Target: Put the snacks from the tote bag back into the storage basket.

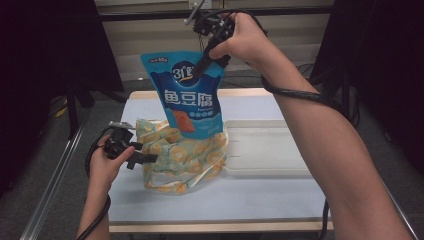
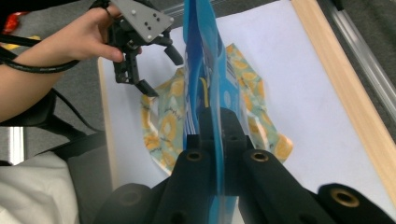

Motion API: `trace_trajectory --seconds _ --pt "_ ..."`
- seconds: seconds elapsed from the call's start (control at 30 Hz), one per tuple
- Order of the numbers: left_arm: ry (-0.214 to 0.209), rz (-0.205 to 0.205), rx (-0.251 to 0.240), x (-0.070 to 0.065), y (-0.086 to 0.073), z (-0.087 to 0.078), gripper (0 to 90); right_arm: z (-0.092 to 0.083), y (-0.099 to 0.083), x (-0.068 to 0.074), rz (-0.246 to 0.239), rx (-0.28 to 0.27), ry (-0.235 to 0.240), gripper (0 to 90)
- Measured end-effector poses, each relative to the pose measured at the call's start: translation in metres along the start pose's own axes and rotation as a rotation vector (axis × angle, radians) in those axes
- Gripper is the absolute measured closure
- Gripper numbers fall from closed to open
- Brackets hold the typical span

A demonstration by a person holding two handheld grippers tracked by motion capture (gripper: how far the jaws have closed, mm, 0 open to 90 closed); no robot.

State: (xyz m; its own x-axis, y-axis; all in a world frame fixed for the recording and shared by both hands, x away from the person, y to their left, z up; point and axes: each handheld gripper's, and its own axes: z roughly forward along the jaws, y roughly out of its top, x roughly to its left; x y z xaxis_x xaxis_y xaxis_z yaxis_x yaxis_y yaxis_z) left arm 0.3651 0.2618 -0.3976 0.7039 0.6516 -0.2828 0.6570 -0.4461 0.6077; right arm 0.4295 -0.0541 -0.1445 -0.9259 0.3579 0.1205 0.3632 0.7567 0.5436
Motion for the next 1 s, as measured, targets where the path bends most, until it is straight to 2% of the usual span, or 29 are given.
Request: trace_trajectory --seconds 0.03,0.07,0.13,0.17,0.2,0.33,0.37,0.47,0.5,0.6,1.0 --pt "0.0 0.002 0.0 0.0 0.0 0.0 7.7 -0.001 -0.002 -0.001 0.002 0.002 -0.015 90.0" --pt "0.001 0.0 0.001 0.0 0.0 0.0 7.7 -0.001 -0.005 -0.002 0.005 0.008 0.004 90.0" --pt "0.003 -0.002 0.004 0.0 -0.001 0.0 7.7 -0.002 -0.008 -0.003 0.01 0.016 -0.015 90.0" --pt "0.004 -0.002 0.006 0.0 -0.001 0.001 7.7 -0.002 -0.01 -0.004 0.003 0.018 0.003 90.0" --pt "0.002 -0.001 0.012 0.001 -0.002 0.001 7.7 -0.003 -0.01 -0.004 0.006 0.026 -0.019 90.0" --pt "0.016 0.0 0.007 0.0 -0.003 0.0 7.7 -0.01 -0.015 -0.003 0.002 0.038 -0.008 90.0" --pt "0.012 0.001 0.011 0.0 -0.003 -0.001 7.7 -0.012 -0.016 -0.003 0.002 0.037 -0.021 90.0" --pt "0.012 -0.001 0.013 -0.001 -0.003 -0.001 7.7 -0.016 -0.022 -0.004 0.004 0.035 -0.023 90.0" --pt "0.012 -0.002 0.013 -0.001 -0.003 -0.001 7.7 -0.017 -0.025 -0.005 0.008 0.034 -0.008 90.0" --pt "0.016 0.006 0.013 -0.001 -0.002 0.0 7.7 -0.02 -0.032 -0.006 0.011 0.036 -0.006 90.0" --pt "0.001 0.011 0.013 -0.002 0.0 0.001 7.8 -0.035 -0.062 -0.017 0.062 0.031 -0.016 90.0"
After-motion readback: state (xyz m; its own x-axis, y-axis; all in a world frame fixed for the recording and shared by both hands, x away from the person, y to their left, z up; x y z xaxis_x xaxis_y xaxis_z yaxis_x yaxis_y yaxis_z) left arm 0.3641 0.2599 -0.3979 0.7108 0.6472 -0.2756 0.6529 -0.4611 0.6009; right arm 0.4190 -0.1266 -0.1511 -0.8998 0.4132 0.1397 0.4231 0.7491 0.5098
